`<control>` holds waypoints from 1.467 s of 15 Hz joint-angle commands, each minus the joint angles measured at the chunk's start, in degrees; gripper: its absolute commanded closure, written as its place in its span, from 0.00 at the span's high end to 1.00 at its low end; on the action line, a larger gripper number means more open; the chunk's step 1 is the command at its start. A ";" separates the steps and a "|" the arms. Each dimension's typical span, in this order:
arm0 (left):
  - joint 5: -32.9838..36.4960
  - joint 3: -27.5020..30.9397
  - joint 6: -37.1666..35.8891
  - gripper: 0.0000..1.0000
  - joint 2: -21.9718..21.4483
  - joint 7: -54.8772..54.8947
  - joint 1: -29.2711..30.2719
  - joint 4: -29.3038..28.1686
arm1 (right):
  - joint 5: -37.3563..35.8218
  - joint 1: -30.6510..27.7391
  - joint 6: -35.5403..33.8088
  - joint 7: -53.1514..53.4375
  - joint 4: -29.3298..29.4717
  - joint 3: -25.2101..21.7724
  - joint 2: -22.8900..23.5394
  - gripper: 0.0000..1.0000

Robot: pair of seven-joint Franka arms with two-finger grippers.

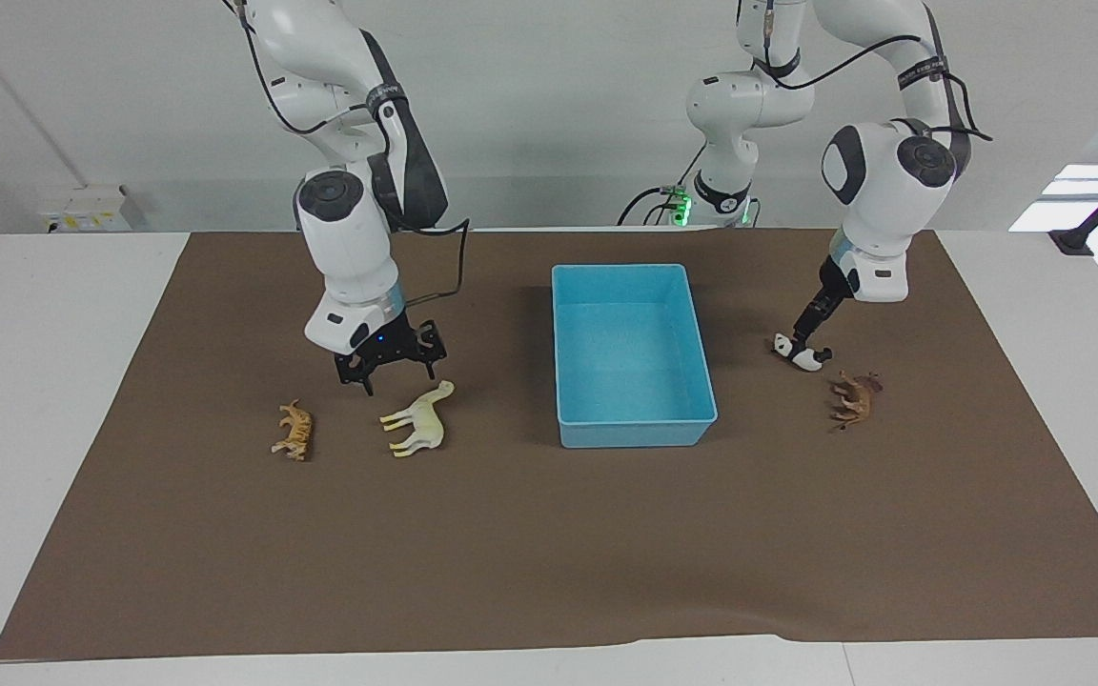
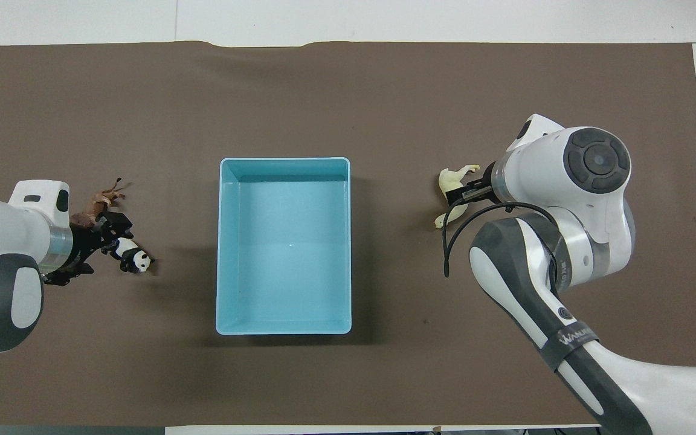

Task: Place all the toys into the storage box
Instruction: 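Put the panda in the box with the left gripper while the right gripper waits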

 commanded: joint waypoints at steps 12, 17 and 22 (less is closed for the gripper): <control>-0.20 -0.48 15.05 0.71 6.28 -0.73 2.44 -4.98 | -3.51 1.52 10.77 -1.63 -0.84 0.02 7.30 1.00; -0.20 -0.40 14.88 0.16 6.28 -0.47 2.53 -4.89 | -3.51 1.52 10.94 -1.46 -1.28 0.02 7.82 0.86; -0.20 -0.75 1.32 0.10 7.33 -0.02 0.95 7.54 | -3.51 1.52 14.55 -0.05 -3.38 0.02 8.09 0.79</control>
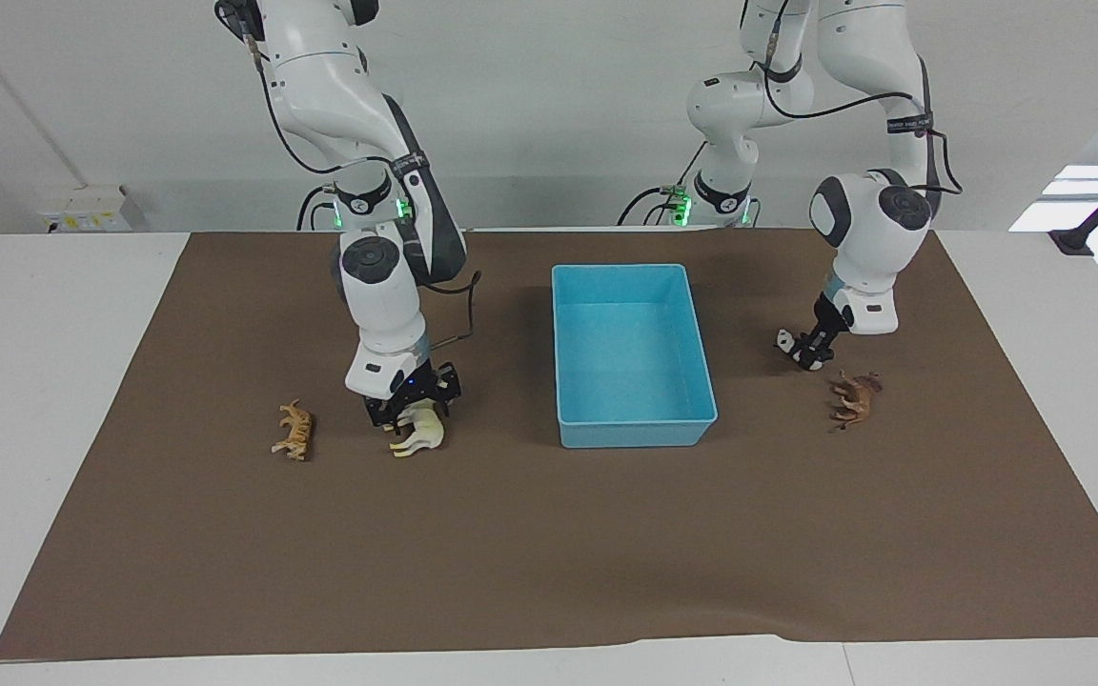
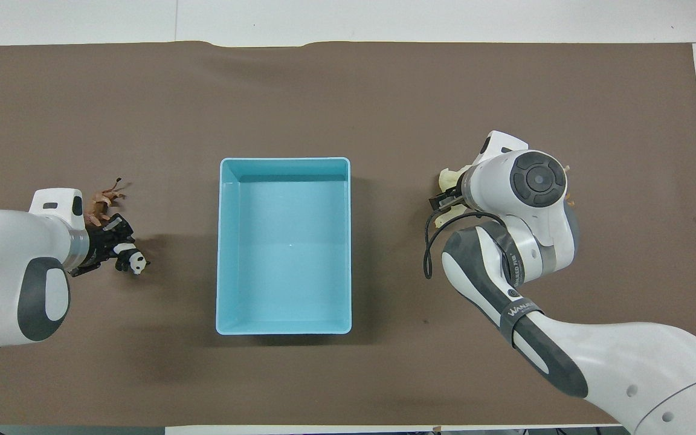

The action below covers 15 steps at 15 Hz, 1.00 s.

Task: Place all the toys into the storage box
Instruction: 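Put the panda in the box with the left gripper while the right gripper waits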

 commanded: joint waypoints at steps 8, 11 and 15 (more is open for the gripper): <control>-4.43 -0.54 -22.12 0.10 1.75 -13.97 -19.42 24.27 | -2.46 0.88 -4.34 1.07 1.86 -0.40 -0.19 0.00; -4.43 -0.54 -14.65 0.15 1.75 -18.12 -26.91 19.01 | -4.40 0.10 -11.45 1.95 4.33 -0.66 -3.33 0.00; -4.43 -0.45 -11.55 0.92 0.87 -17.51 -28.33 15.47 | -4.49 -1.58 -29.54 2.03 13.97 -0.49 -8.00 0.00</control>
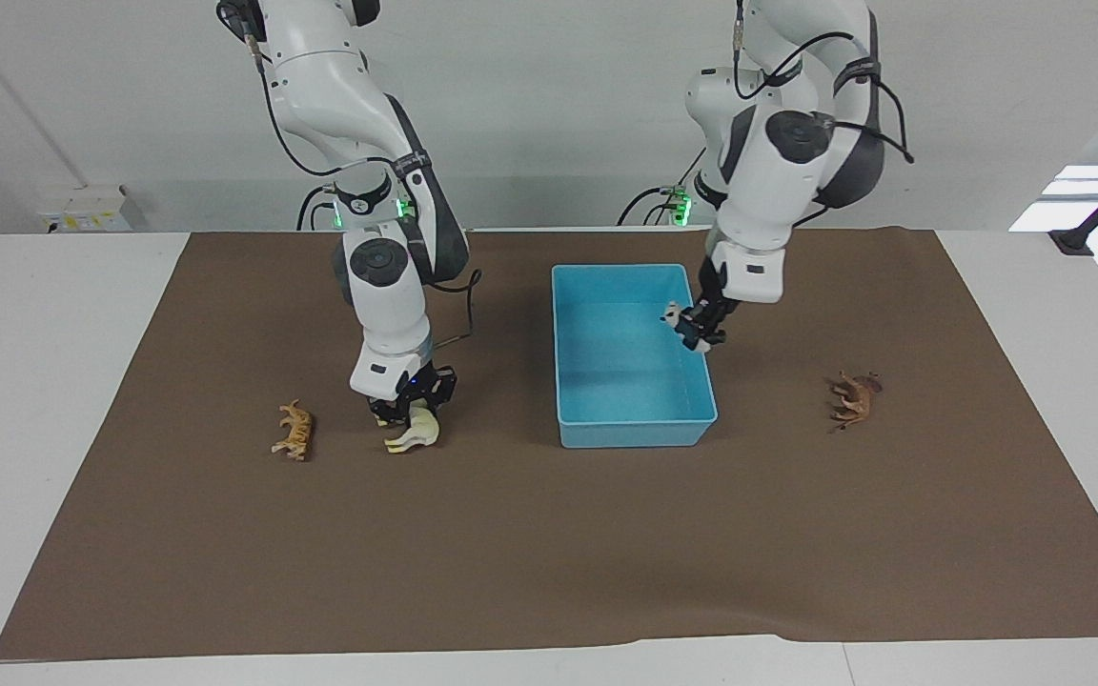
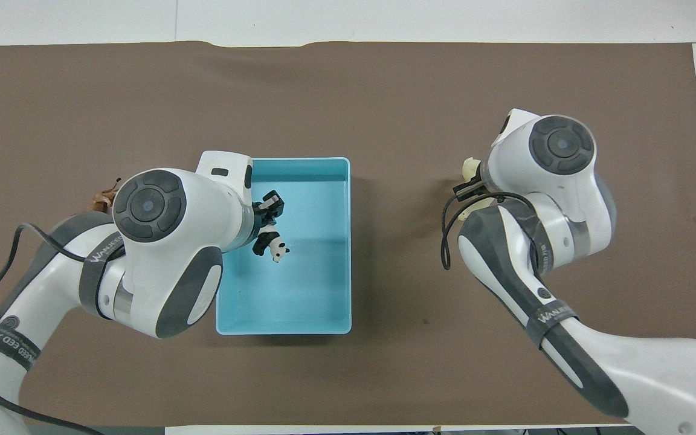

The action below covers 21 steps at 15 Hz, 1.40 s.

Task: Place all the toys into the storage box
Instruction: 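Put the llama in the box with the right gripper while the left gripper withdraws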

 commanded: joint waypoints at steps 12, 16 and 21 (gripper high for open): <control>3.36 1.83 0.52 1.00 1.91 52.33 23.90 4.12 | 0.91 19.52 -25.33 32.31 34.85 0.73 9.76 0.00; 10.16 1.83 8.50 1.00 6.48 63.06 29.71 3.96 | -2.33 29.53 -17.18 46.01 35.82 -0.41 18.72 0.00; 10.25 1.83 13.44 1.00 8.85 69.06 33.06 3.51 | -3.40 31.06 -12.93 50.43 35.39 -0.32 22.26 0.58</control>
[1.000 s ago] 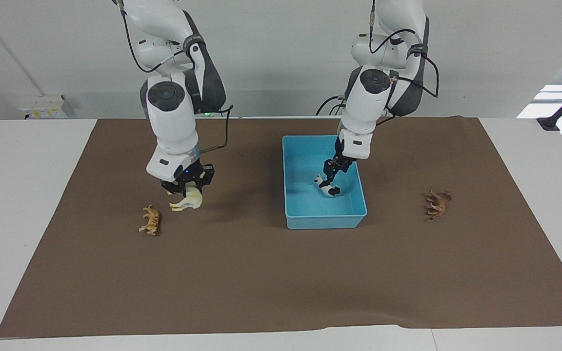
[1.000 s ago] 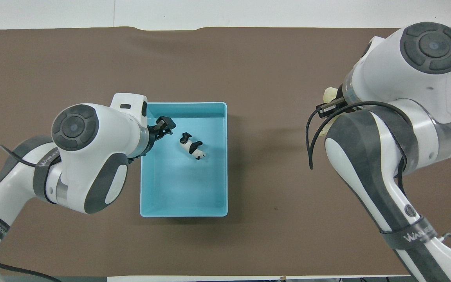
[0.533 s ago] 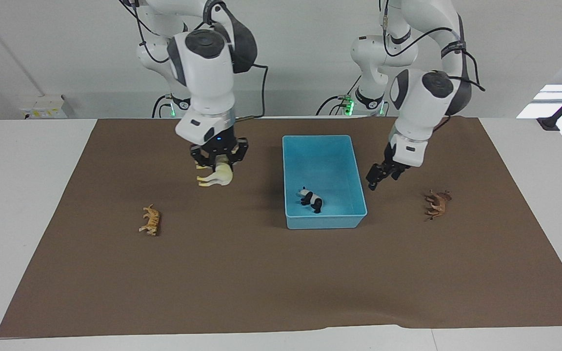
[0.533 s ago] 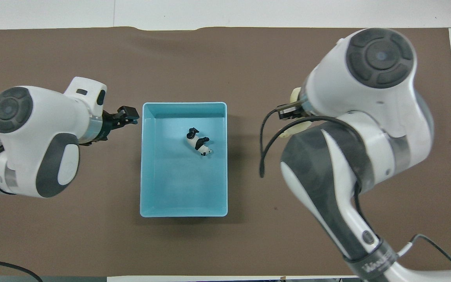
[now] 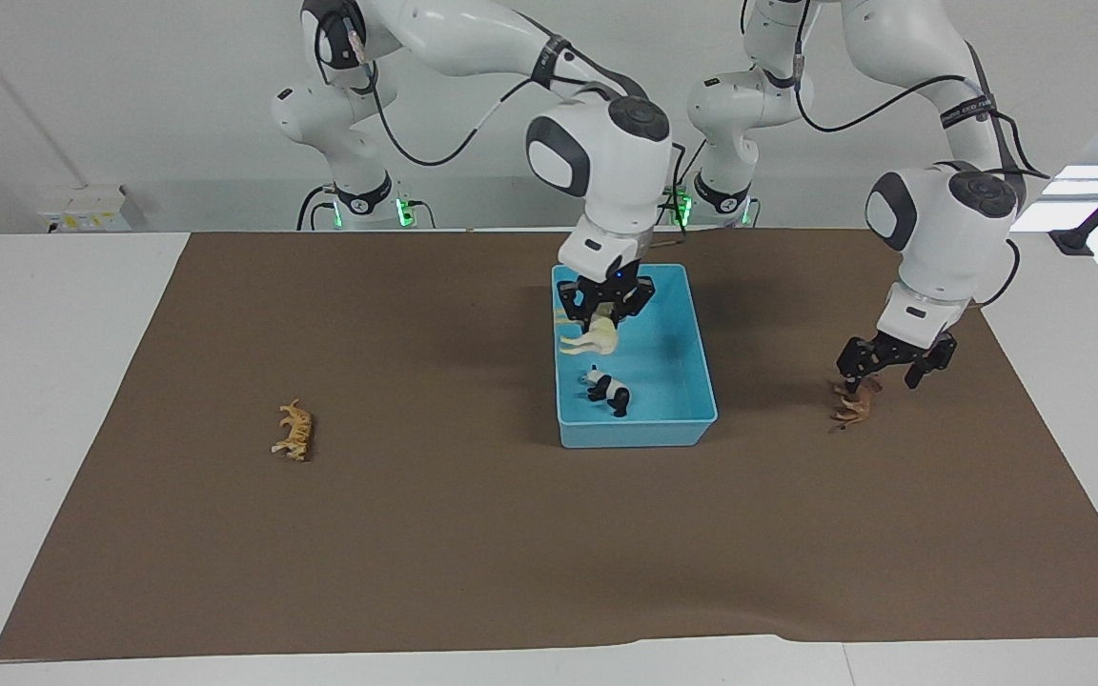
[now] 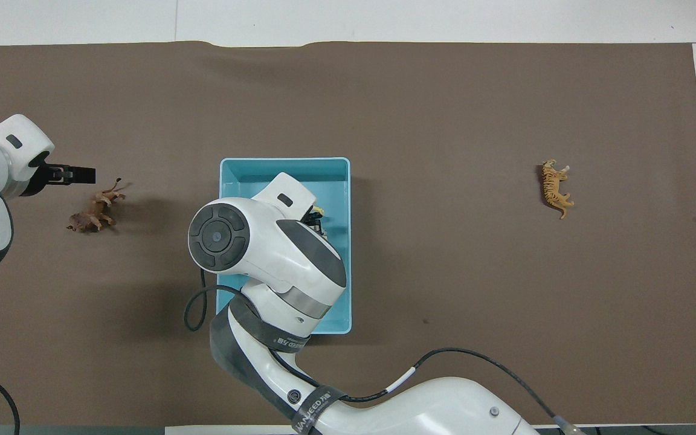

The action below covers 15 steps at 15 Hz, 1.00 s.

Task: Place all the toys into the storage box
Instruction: 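Put the llama in the box with the right gripper while the left gripper withdraws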

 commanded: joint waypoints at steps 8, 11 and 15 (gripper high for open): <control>1.17 -0.66 1.90 1.00 3.45 6.72 2.28 -2.84 | 0.17 -6.96 -8.78 0.29 3.47 -1.01 -6.08 1.00; 1.08 -0.75 2.08 1.00 4.24 6.73 2.02 -3.72 | 0.26 -15.22 -14.48 -14.69 2.68 -1.10 -10.92 1.00; 1.08 -0.66 3.56 1.00 4.78 6.64 1.49 -5.30 | 0.35 -26.48 -14.51 -25.28 -2.49 -1.01 -13.83 1.00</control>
